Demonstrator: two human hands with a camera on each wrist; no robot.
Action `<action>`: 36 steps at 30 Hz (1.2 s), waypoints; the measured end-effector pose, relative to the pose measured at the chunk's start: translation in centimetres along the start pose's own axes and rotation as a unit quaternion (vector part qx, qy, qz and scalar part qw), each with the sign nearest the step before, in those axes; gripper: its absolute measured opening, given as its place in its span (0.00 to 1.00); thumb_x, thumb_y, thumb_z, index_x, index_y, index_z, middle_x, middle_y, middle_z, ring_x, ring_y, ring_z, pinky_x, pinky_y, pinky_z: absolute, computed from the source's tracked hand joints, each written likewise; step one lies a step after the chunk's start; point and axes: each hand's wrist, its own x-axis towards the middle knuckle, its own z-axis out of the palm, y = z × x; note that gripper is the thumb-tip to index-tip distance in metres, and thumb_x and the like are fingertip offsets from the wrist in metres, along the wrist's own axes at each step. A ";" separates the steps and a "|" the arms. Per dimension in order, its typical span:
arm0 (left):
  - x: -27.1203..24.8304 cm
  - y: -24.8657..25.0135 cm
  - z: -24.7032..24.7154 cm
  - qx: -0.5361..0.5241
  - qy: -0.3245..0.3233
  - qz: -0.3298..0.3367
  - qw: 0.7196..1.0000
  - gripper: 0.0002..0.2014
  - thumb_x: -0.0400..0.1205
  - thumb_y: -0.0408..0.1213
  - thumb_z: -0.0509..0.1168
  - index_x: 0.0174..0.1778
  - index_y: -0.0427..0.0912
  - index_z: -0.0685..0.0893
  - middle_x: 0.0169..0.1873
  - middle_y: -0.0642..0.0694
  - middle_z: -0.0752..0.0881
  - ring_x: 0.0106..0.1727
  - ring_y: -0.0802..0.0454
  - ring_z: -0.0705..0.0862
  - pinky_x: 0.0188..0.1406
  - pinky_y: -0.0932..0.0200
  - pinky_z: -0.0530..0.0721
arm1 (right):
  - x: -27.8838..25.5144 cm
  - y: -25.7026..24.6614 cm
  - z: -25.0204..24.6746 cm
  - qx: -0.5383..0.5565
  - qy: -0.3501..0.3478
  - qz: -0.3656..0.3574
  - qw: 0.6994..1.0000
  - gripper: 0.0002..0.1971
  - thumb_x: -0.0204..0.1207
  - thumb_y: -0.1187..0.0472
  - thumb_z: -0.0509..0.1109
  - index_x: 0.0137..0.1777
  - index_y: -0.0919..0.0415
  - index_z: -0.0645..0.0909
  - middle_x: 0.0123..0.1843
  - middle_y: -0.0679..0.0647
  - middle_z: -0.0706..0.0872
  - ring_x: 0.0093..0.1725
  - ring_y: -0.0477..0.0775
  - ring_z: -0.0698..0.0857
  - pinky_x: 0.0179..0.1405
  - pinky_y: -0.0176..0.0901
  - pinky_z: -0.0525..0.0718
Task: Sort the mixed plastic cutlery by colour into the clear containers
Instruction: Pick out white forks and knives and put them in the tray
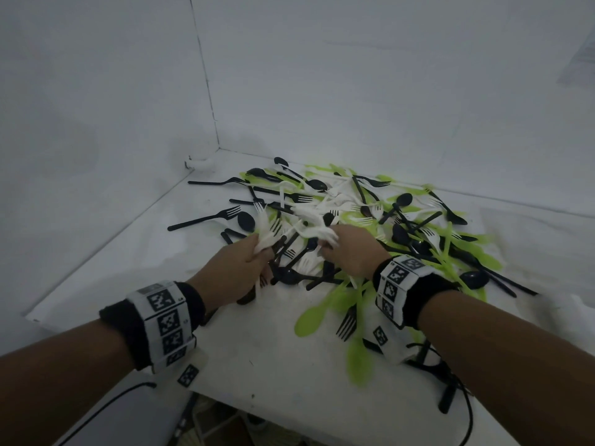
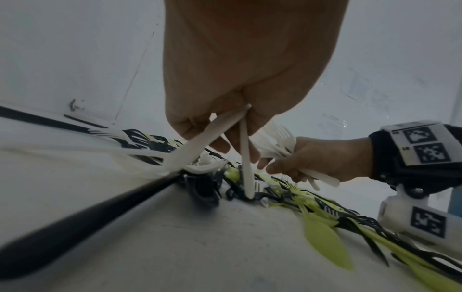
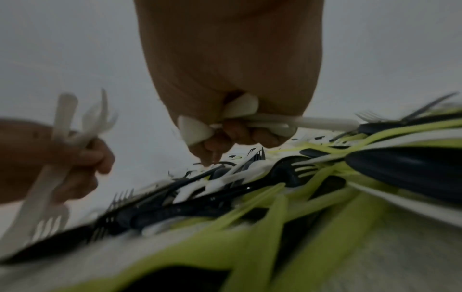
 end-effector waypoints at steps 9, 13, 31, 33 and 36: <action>-0.1 0.2 0.2 -0.106 -0.002 -0.005 0.994 0.07 0.92 0.45 0.58 0.58 0.46 0.73 0.39 0.44 0.79 0.37 0.50 0.77 0.36 0.55 0.79 | 1.0 -1.4 0.2 -0.125 -0.054 -0.018 0.991 0.06 0.85 0.53 0.63 0.48 0.50 0.78 0.46 0.49 0.84 0.48 0.57 0.85 0.43 0.48 0.82; 0.6 0.2 0.6 -0.179 -0.015 -0.015 0.984 0.10 0.92 0.45 0.58 0.56 0.43 0.79 0.37 0.49 0.78 0.39 0.51 0.75 0.43 0.52 0.82 | 0.9 -1.2 -0.4 -0.096 0.043 -0.023 0.994 0.12 0.88 0.49 0.60 0.55 0.53 0.82 0.50 0.51 0.87 0.51 0.58 0.86 0.46 0.49 0.83; 7.1 9.2 2.4 -0.634 -0.041 -0.093 0.767 0.14 0.93 0.37 0.58 0.51 0.36 0.87 0.40 0.45 0.86 0.49 0.50 0.84 0.66 0.52 0.80 | -4.0 -1.1 -4.0 0.406 0.053 0.124 0.904 0.24 0.82 0.45 0.73 0.31 0.60 0.77 0.25 0.53 0.75 0.24 0.51 0.70 0.27 0.41 0.70; 7.5 10.7 3.3 -0.670 -0.032 -0.104 0.735 0.14 0.93 0.37 0.58 0.48 0.35 0.86 0.39 0.43 0.85 0.47 0.49 0.84 0.68 0.51 0.82 | -5.5 -0.4 -4.1 0.431 0.033 0.150 0.889 0.28 0.81 0.46 0.75 0.22 0.56 0.73 0.22 0.49 0.72 0.21 0.49 0.67 0.24 0.40 0.67; 7.9 12.7 4.8 -0.680 -0.034 -0.110 0.724 0.14 0.92 0.37 0.59 0.46 0.36 0.85 0.36 0.44 0.85 0.45 0.49 0.85 0.63 0.52 0.85 | -7.2 0.9 -4.3 0.493 0.024 0.169 0.853 0.25 0.79 0.46 0.77 0.26 0.54 0.72 0.23 0.49 0.71 0.22 0.49 0.66 0.26 0.42 0.65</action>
